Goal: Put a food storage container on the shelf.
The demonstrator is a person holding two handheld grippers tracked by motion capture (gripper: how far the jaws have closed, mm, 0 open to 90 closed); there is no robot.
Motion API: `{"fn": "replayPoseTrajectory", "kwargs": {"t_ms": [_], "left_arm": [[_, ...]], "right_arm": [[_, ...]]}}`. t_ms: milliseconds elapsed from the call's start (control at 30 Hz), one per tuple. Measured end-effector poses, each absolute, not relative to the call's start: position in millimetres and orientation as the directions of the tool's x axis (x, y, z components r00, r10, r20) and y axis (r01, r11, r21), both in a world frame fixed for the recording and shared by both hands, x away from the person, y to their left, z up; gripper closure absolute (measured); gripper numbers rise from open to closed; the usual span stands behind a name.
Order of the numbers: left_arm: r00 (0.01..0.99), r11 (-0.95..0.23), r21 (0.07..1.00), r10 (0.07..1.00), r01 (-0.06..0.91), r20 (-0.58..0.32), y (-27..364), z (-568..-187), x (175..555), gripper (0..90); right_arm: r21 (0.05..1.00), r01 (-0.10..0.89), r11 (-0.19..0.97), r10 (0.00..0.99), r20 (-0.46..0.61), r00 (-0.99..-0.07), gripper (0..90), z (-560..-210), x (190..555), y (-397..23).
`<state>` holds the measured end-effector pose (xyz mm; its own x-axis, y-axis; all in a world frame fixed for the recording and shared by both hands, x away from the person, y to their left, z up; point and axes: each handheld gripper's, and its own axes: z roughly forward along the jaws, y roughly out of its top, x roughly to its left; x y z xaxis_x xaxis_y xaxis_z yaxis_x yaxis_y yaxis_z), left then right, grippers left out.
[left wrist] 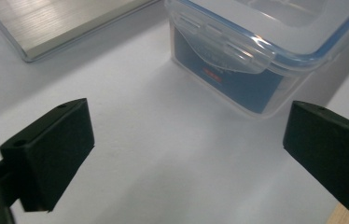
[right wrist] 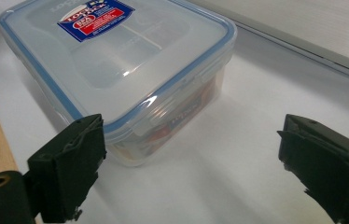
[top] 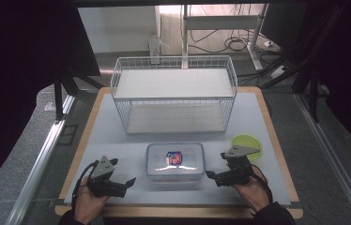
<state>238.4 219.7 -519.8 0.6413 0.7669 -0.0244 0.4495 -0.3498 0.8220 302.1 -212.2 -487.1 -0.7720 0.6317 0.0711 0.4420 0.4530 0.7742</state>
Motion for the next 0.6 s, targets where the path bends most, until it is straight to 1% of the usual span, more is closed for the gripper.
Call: {"fn": "replayPoseTrajectory", "kwargs": {"t_ms": [100, 200, 367, 600], "left_arm": [[0.639, -0.34, 0.822, 0.768, 0.457, -0.038, 219.9, -520.6, 239.7, 0.9], [0.64, -0.347, 0.818, 0.768, 0.458, -0.032, 217.7, -521.0, 240.3, 0.7], [0.654, -0.362, 0.815, 0.756, 0.451, -0.026, 213.7, -520.0, 240.7, 1.5], [0.668, -0.358, 0.81, 0.742, 0.465, -0.056, 210.3, -516.4, 244.3, 3.0]], "right_arm": [[0.778, 0.438, 0.451, 0.637, 0.064, -0.768, 5.4, -485.2, 301.9, -212.1], [0.782, 0.43, 0.451, 0.641, 0.052, -0.766, 4.8, -482.6, 302.2, -212.9], [0.792, 0.435, 0.427, 0.652, 0.064, -0.756, 3.2, -478.7, 303.2, -214.1], [0.791, 0.43, 0.436, 0.642, 0.061, -0.764, 1.9, -474.9, 304.4, -210.9]]}}
